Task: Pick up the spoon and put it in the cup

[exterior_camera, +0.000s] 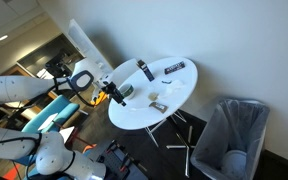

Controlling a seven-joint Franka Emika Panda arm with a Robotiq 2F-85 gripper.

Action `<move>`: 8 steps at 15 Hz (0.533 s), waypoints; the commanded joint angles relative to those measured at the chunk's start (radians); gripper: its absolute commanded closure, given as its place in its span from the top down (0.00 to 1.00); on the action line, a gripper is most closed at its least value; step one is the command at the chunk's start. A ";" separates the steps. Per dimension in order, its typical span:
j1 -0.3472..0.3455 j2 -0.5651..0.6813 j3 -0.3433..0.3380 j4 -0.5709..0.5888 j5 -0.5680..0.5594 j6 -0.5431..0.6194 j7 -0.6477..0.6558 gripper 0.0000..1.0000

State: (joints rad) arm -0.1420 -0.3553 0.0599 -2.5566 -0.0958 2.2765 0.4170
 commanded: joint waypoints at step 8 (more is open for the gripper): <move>-0.006 0.253 -0.059 0.071 0.126 0.212 0.347 1.00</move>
State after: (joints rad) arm -0.1507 -0.1439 0.0078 -2.5043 0.0358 2.4531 0.6654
